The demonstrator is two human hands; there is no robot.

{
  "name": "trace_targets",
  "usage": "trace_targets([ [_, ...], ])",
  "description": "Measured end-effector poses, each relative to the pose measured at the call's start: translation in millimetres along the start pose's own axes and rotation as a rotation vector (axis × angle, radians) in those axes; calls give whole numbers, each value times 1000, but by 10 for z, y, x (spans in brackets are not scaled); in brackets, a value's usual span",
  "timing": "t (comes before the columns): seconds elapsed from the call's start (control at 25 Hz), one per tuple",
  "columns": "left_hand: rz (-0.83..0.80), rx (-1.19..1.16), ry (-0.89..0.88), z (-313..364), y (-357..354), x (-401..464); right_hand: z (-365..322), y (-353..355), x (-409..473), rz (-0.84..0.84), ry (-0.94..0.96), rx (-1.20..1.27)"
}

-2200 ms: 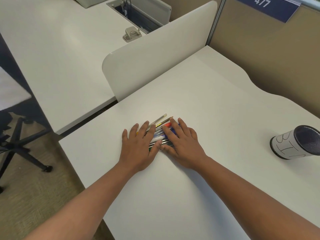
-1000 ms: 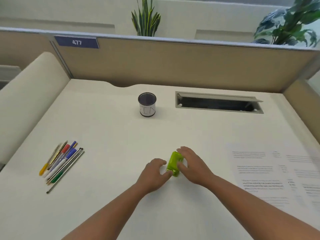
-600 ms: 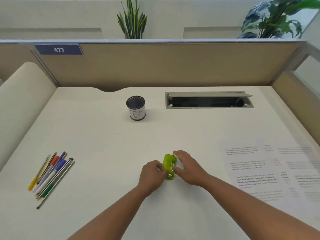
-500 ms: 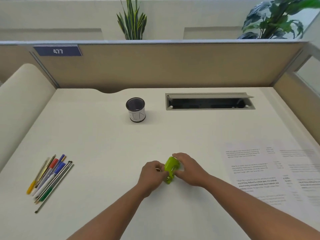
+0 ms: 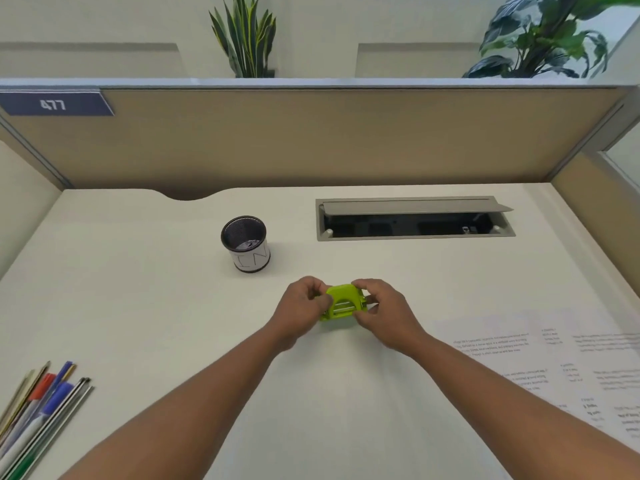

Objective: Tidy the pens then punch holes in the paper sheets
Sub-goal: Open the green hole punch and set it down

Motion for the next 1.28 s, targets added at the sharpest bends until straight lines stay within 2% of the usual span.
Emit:
trace_targets([
  [0.12,11,103,-59,219,-77,424,133,138,366,80,-8,-11],
  [0.32,7,141,-73,418,-179,950,378,233,784,129,-23,-114],
  [0.72,37,146,-65,368,-209,1257,568,178,1011,126,-2,-182],
  [0.88,51,142,-101,360,-193,1227,544,189,1020,101,-11,-201],
  [1.08,201,146,-164,372,-105,858,470,251,806,85,-72,-189],
  [1.28,164,98,-141,270,-402,26,289,457,145,98,-134,-145],
])
Point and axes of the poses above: each hand's wrist, its own x-axis towards the middle knuckle, its own y-axis out of the back of the hand, z = x × y, the point moved 6 cm from there along x, towards the middle knuckle, and after that the axes turned 8 degrees about y, right-handed, at the moved point
